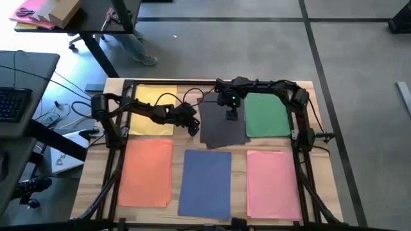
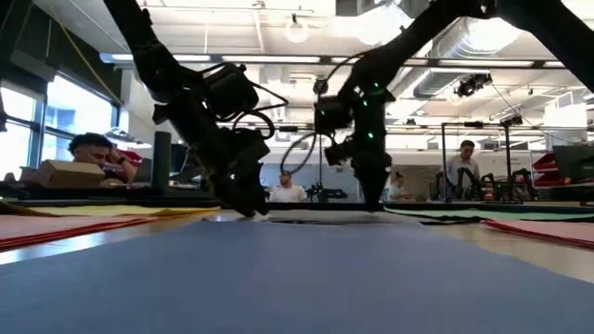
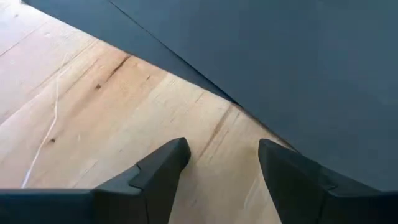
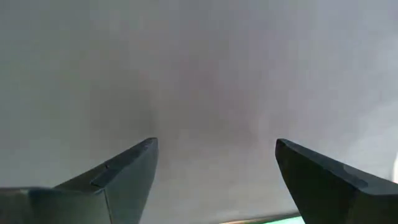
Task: Organize paper
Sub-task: Adjust the stacked black papers
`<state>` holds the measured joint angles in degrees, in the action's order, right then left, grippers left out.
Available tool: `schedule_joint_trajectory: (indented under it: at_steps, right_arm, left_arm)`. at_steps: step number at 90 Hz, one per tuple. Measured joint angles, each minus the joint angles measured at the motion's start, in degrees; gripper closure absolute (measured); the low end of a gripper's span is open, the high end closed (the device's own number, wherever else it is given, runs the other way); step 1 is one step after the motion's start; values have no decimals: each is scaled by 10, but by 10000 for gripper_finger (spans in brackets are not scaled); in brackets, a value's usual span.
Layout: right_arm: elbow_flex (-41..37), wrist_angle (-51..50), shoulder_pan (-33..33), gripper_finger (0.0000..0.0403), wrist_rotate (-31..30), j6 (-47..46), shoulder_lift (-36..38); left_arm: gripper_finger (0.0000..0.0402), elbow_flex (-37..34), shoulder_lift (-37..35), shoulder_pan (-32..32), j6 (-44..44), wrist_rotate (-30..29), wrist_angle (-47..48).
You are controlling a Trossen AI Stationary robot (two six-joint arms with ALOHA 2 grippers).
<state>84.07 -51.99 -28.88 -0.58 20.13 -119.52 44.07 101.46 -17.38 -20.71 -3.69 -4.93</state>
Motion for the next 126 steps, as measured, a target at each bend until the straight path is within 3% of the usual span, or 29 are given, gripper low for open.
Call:
schedule_joint_trajectory:
  at_steps: [34, 54, 71, 85, 102, 126]
  right_arm:
    - [11, 92, 45, 91, 67, 3, -1]
    - [71, 2, 39, 91, 30, 6, 0]
    - [60, -47, 27, 91, 93, -38, 0]
    - [36, 19, 59, 91, 147, -62, 0]
    - [35, 111, 108, 91, 166, -53, -7]
    - [47, 147, 91, 91, 169, -99, -71]
  left_arm:
    - [200, -2, -25, -19, 25, 14, 22]
    - [200, 0, -28, -39, 29, 20, 56]
    - [200, 18, -61, -53, 60, 32, 154]
    - [200, 23, -112, -55, 95, 19, 178]
    - [200, 23, -199, -62, 83, 11, 205]
    - [200, 23, -364, -66, 20, -17, 289]
